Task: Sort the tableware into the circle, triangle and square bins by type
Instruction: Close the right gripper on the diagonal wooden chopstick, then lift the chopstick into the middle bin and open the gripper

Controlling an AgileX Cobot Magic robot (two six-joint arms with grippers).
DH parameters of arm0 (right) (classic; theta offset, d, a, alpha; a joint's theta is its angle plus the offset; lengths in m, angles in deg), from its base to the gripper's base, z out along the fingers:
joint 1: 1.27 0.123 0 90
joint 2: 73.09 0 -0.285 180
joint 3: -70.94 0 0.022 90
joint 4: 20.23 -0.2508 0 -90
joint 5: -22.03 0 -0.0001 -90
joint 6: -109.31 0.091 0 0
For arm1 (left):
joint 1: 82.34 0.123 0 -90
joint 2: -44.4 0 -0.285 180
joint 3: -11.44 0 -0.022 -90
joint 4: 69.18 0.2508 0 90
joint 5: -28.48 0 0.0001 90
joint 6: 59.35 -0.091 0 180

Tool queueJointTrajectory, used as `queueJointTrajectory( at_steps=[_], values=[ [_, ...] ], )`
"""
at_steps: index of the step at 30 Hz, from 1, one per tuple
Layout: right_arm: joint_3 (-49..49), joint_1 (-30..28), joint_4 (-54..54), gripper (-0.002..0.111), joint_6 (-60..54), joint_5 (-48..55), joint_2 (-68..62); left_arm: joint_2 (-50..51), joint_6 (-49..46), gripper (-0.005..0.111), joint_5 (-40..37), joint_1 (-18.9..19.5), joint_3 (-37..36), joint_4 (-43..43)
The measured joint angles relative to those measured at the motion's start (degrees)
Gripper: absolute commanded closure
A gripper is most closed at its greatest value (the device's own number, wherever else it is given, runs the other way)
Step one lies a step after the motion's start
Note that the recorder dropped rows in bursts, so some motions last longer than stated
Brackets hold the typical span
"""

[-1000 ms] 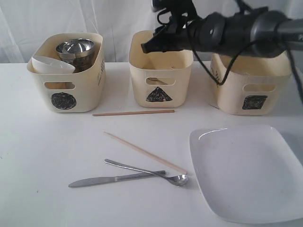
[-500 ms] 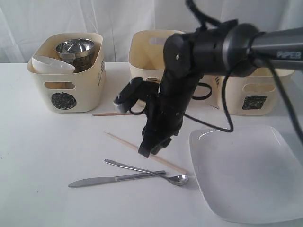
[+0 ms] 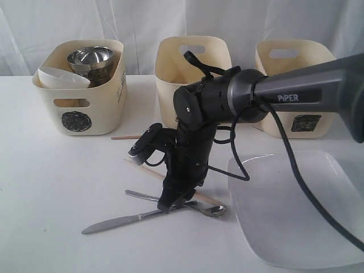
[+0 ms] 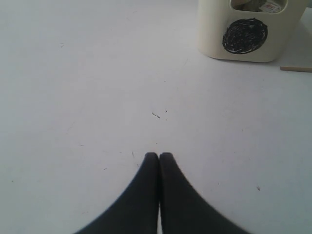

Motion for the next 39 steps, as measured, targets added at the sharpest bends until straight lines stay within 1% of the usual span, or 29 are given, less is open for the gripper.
queueJointTrajectory(
  at_steps=[5, 11, 21, 29, 37, 39],
  values=[
    [0.00, 0.09, 0.59, 0.070, 0.10, -1.16, -0.09, 0.00, 0.00, 0.107, 0.00, 0.00, 0.00, 0.00],
    [0.00, 0.09, 0.96, 0.056, 0.10, -1.31, -0.09, 0.00, 0.00, 0.107, 0.00, 0.00, 0.00, 0.00],
    [0.00, 0.09, 1.18, 0.056, 0.34, -1.55, 0.73, 0.00, 0.00, 0.107, 0.00, 0.00, 0.00, 0.00],
    [0.00, 0.09, 1.57, 0.056, 5.50, -6.90, 0.73, 0.00, 0.00, 0.107, 0.00, 0.00, 0.00, -0.14],
    [0.00, 0.09, 3.50, 0.056, 7.29, -7.17, -1.61, 0.00, 0.00, 0.107, 0.00, 0.00, 0.00, -0.14],
    [0.00, 0.09, 3.50, 0.059, 7.67, -7.06, -1.80, 0.00, 0.00, 0.107, 0.00, 0.00, 0.00, -0.27]
  ],
)
